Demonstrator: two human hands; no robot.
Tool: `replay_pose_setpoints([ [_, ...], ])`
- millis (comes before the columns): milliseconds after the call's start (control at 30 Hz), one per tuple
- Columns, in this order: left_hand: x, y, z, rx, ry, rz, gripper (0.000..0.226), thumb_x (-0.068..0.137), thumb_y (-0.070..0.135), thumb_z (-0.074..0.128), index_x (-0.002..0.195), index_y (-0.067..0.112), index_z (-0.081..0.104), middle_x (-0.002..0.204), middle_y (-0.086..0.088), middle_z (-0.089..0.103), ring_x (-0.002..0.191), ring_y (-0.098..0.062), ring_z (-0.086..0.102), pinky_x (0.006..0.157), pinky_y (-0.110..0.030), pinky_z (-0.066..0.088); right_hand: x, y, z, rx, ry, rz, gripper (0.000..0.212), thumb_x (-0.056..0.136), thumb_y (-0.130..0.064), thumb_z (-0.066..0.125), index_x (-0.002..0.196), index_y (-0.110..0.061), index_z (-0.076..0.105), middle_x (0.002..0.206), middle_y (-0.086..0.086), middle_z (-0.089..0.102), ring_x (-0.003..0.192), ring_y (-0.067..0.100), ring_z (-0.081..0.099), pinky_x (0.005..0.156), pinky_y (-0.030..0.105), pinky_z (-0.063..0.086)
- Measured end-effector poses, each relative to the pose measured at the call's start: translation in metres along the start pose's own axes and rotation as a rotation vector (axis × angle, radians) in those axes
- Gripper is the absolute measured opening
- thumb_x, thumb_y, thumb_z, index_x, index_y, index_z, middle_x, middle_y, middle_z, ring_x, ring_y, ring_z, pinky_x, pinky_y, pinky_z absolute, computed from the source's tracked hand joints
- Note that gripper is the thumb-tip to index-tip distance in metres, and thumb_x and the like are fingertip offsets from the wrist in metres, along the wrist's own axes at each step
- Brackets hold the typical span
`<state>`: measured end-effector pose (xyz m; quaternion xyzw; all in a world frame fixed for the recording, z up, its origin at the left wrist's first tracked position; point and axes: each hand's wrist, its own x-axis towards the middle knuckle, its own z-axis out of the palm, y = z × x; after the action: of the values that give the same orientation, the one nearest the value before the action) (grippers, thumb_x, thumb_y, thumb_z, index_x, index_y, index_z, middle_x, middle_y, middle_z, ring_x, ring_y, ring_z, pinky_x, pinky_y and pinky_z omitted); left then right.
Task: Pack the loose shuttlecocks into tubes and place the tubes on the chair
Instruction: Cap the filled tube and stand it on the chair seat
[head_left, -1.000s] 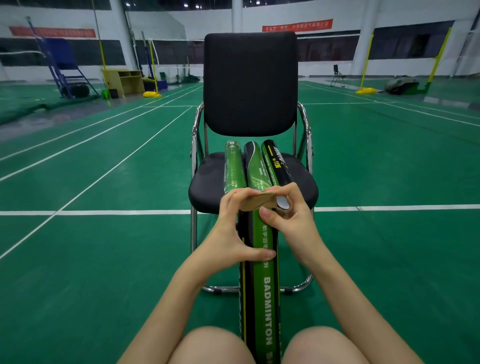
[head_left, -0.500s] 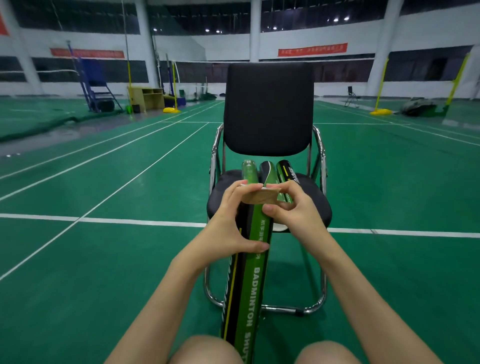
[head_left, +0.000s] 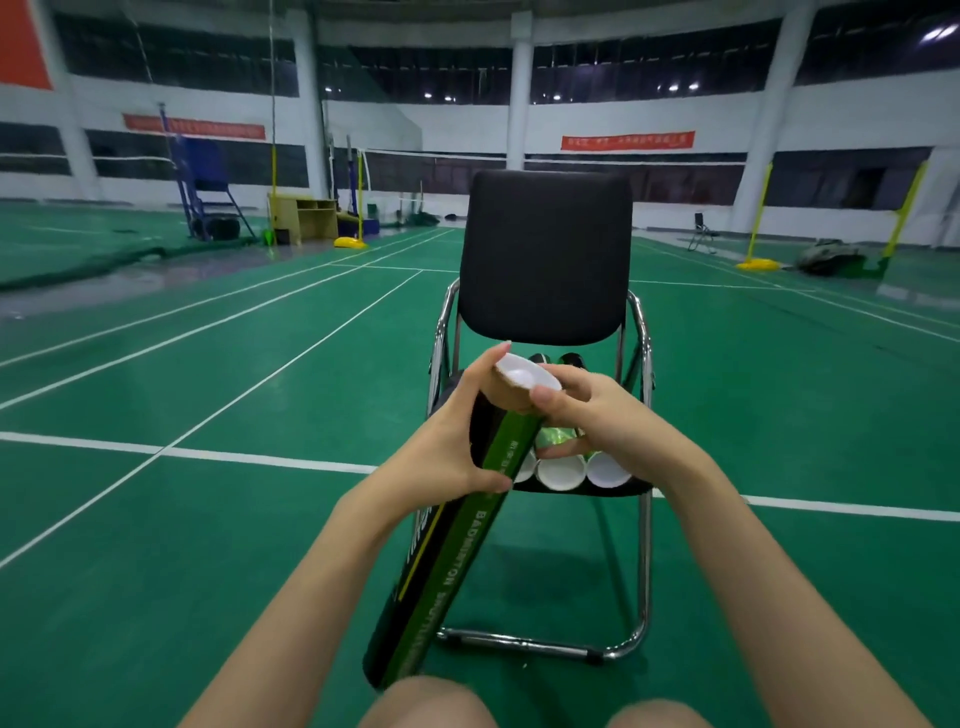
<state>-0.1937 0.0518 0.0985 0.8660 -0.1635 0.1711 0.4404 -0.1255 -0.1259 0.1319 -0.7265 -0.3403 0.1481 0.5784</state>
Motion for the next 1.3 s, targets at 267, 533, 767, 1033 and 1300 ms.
replay_pose_setpoints([
  [267,0.004,0.021,-0.016,0.148,0.091,0.092,0.118,0.062,0.005,0.077,0.13,0.063,0.001,0.134,0.014,0.037,0.115,-0.017,0.05,0.092,-0.037,0.046,-0.011,-0.019,0.006,0.098,0.065,-0.143,0.053,0.074,-0.025,0.074,0.123,-0.024,0.052,0.121,0.002,0.061,0.102,0.017,0.066,0.077,0.038,0.058],
  [533,0.014,0.058,-0.036,0.344,0.229,0.219,0.098,0.076,0.022,0.074,0.137,0.059,0.008,0.13,0.029,0.038,0.117,-0.005,0.04,0.094,-0.037,0.044,-0.022,-0.044,0.008,0.012,0.236,-0.439,0.056,0.069,-0.026,0.075,0.12,-0.03,0.05,0.121,-0.005,0.059,0.109,0.009,0.06,0.084,0.025,0.053],
  [767,0.009,0.039,-0.034,-0.415,0.029,0.001,0.051,0.092,0.009,0.051,0.135,0.035,0.042,0.125,0.017,0.057,0.11,0.003,0.055,0.079,-0.013,0.046,-0.011,-0.011,0.015,-0.034,0.233,-0.414,0.058,0.074,-0.007,0.076,0.119,-0.032,0.049,0.124,-0.009,0.055,0.109,0.006,0.057,0.084,0.018,0.05],
  [1033,0.016,-0.014,-0.015,-0.469,0.146,-0.053,0.036,0.086,0.008,0.061,0.121,0.019,0.057,0.118,0.001,0.065,0.111,-0.011,0.059,0.088,-0.025,0.049,0.011,0.041,0.027,-0.072,0.269,-0.357,0.065,0.067,-0.001,0.08,0.113,-0.034,0.05,0.116,-0.023,0.053,0.111,0.0,0.053,0.085,0.013,0.047],
  [1300,0.038,-0.071,-0.004,-0.427,0.23,-0.164,0.04,0.088,-0.002,0.057,0.124,0.014,0.056,0.118,-0.004,0.063,0.107,-0.012,0.059,0.095,-0.027,0.047,0.055,0.077,0.016,-0.084,0.114,-0.224,0.043,0.084,-0.008,0.068,0.115,-0.033,0.05,0.121,-0.02,0.055,0.118,-0.004,0.049,0.1,0.023,0.043],
])
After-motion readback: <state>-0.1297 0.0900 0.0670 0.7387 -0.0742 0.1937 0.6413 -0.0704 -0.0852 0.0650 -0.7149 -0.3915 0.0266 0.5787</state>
